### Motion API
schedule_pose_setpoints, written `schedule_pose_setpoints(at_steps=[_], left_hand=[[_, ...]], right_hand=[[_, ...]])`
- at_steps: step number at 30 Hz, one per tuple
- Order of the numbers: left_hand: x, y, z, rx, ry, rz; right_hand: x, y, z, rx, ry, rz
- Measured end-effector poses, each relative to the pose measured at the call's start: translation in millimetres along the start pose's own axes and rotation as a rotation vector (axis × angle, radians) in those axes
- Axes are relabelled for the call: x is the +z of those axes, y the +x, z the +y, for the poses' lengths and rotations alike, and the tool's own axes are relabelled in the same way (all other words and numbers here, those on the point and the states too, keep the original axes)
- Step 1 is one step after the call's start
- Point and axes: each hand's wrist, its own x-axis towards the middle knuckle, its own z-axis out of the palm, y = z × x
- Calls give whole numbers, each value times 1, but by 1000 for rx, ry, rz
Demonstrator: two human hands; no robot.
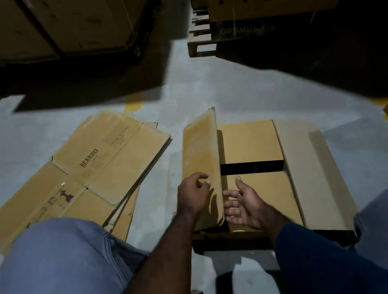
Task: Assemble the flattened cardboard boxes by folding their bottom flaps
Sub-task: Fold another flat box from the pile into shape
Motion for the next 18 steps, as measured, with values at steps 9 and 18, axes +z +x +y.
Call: schedule_pose_setpoints(at_steps=[9,18], left_hand=[[-36,-8,1,-110,579,239],[-39,7,-36,-416,640,123]], right_hand=[[67,-5,0,0,-165,-239],[46,3,7,-55,-140,-53]])
